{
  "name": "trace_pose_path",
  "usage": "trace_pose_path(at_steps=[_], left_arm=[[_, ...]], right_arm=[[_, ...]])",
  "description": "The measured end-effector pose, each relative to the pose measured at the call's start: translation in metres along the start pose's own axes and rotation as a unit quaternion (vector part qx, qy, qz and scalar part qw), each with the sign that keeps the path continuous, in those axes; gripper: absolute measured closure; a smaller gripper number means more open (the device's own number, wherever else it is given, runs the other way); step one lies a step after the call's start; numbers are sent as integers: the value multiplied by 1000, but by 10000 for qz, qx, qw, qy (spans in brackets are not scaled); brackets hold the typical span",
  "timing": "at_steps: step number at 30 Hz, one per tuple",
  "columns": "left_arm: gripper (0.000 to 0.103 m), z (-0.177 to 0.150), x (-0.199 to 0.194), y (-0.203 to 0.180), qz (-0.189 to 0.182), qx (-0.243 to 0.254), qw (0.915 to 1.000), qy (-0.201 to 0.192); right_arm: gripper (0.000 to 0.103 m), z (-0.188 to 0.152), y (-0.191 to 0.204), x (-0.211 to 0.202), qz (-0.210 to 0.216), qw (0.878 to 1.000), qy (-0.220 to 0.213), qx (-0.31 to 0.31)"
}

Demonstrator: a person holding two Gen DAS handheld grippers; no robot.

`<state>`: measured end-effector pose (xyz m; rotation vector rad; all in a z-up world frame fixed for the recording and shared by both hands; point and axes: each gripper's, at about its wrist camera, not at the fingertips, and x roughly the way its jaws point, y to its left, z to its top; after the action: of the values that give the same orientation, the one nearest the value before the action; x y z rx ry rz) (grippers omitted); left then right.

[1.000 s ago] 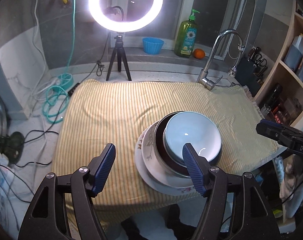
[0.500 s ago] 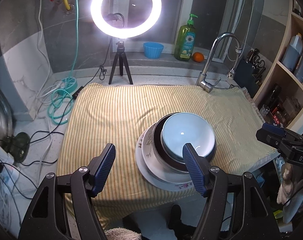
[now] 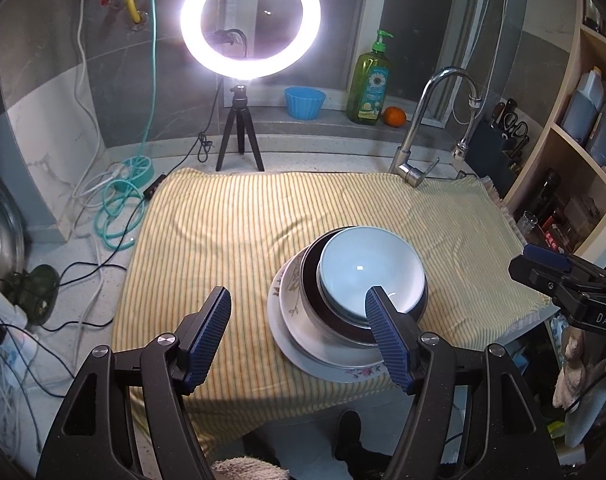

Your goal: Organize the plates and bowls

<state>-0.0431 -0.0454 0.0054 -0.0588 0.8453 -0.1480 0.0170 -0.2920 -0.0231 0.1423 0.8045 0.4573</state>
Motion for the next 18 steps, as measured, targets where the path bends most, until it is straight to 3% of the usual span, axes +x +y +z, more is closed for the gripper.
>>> trace_pose_path(at_steps=[18], left_arm=[[34, 1, 2, 3, 28, -18, 10000, -26]], right_arm=[[14, 0, -1, 9, -18, 9999, 108, 3]])
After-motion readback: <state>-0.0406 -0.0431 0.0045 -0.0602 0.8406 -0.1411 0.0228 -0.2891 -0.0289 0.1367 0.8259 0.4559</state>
